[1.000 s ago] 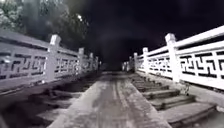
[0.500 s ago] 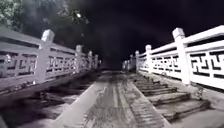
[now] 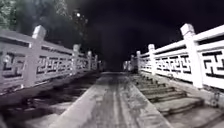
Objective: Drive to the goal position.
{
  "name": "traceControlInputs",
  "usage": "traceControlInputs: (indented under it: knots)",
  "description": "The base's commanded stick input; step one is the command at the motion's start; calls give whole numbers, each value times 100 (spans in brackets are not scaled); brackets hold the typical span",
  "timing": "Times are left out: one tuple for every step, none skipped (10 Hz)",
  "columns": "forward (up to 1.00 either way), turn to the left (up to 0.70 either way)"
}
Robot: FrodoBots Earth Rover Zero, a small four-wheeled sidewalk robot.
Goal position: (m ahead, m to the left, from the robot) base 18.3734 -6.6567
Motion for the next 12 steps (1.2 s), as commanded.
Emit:
traceControlInputs:
  knots:
    - [70, 0]
    - [70, 0]
    - [70, 0]
    - [70, 0]
    - [70, 0]
    - [70, 0]
    - [70, 0]
    - [70, 0]
    - [70, 0]
    - [70, 0]
    - [70, 0]
    - [70, 0]
